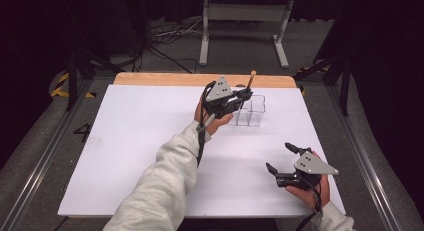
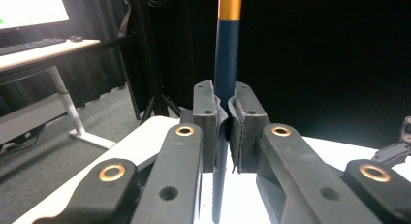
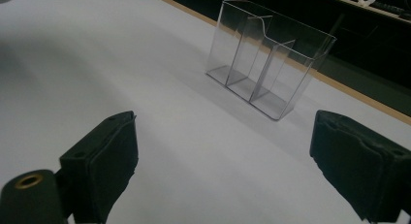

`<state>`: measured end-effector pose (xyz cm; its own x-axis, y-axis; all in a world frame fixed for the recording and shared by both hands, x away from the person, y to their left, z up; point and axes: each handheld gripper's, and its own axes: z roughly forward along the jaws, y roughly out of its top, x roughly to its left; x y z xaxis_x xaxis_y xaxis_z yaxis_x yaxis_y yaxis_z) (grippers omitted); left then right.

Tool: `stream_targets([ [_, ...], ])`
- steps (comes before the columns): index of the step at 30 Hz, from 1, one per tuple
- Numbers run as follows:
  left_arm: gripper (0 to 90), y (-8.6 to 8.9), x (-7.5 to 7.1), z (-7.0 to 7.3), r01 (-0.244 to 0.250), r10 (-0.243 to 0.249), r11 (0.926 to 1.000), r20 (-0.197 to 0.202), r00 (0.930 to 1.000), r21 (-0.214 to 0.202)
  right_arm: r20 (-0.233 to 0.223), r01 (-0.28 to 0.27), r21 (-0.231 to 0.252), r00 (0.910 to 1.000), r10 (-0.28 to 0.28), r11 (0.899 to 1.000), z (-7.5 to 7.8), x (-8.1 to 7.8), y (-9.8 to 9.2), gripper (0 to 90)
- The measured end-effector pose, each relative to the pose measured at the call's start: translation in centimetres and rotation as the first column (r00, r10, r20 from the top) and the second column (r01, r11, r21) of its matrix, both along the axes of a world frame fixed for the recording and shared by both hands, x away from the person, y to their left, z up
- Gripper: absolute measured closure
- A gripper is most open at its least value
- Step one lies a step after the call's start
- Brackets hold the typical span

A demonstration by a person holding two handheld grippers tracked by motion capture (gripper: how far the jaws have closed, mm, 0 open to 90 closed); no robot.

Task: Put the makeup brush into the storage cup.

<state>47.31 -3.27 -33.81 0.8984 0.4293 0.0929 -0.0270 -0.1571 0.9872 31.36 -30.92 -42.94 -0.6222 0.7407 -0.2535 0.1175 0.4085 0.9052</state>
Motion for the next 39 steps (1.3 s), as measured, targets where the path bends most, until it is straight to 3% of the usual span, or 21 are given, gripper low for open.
stream_targets([
  [30, 82.9, -2.8, 1.4, 0.1, 0.012, -0.012, 0.9999, -0.009, 0.9999, 0.003, -0.002, -0.004, 0.004, 1.0, 0.004, 1.0, 0.0, 0.0, 0.0, 10.8],
  [39, 82.9, -3.6, 2.1, -0.6, 0.005, -0.005, 0.9999, -0.025, 0.9997, 0.01, -0.002, -0.006, 0.002, 1.0, 0.006, 1.0, 0.0, 0.1, -0.1, 10.9],
])
